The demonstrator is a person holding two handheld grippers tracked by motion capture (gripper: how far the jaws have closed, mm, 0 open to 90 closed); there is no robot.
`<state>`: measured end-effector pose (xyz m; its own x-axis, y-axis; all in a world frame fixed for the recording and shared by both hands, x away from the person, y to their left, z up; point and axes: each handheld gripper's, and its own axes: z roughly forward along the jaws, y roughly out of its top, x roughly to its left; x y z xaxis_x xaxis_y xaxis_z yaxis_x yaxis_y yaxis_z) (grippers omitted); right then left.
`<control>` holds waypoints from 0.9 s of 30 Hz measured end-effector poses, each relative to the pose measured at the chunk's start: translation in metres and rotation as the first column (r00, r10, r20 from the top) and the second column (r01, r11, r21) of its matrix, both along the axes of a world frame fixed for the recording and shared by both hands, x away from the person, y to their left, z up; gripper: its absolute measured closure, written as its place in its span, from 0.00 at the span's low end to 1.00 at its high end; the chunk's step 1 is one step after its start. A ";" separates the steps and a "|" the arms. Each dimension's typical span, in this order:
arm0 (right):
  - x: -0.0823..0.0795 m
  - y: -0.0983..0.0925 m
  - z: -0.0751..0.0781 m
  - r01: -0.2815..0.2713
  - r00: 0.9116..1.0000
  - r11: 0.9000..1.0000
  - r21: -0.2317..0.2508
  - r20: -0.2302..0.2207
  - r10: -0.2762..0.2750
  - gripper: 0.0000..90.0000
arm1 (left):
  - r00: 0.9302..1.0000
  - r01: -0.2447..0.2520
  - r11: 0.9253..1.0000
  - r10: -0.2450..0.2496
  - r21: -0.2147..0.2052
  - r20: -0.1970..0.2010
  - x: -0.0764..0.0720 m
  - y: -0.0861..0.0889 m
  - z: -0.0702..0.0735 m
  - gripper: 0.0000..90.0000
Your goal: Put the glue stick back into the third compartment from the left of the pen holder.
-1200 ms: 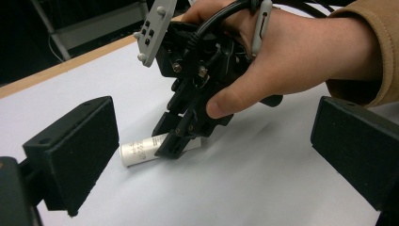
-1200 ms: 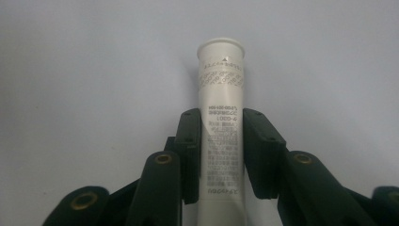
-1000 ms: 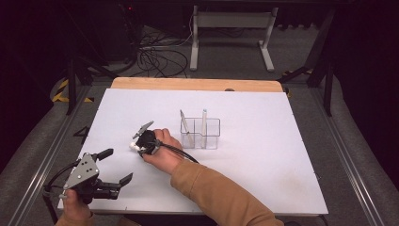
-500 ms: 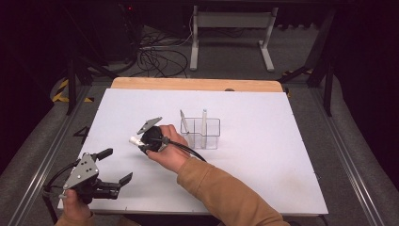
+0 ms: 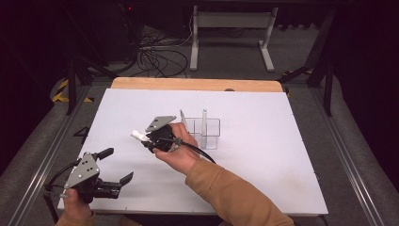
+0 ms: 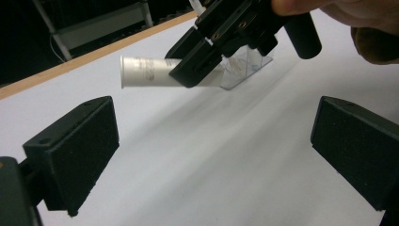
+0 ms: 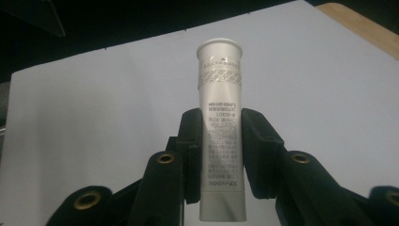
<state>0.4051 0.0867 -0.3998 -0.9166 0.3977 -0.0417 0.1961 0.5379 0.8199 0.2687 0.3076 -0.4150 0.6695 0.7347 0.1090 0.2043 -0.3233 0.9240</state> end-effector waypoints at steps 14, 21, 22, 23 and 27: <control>-0.007 -0.033 0.018 0.026 0.998 0.994 0.105 0.052 -0.031 0.78 | 1.000 -0.003 1.000 0.003 0.003 0.000 0.001 -0.003 -0.001 0.03; -0.008 -0.049 0.024 0.044 0.996 0.988 0.147 0.073 -0.055 0.78 | 1.000 -0.003 1.000 0.003 0.002 0.000 0.002 -0.003 -0.001 0.03; -0.008 -0.051 0.025 0.046 0.996 0.987 0.151 0.074 -0.057 0.78 | 1.000 -0.003 1.000 0.003 0.005 0.003 0.002 -0.003 -0.001 0.03; -0.008 -0.053 0.026 0.049 0.995 0.986 0.156 0.076 -0.062 0.78 | 1.000 -0.003 1.000 0.003 0.006 0.003 0.002 -0.003 -0.001 0.03; -0.009 -0.062 0.029 0.055 0.993 0.983 0.174 0.091 -0.071 0.78 | 1.000 -0.003 1.000 0.003 0.006 0.004 0.002 -0.003 -0.001 0.03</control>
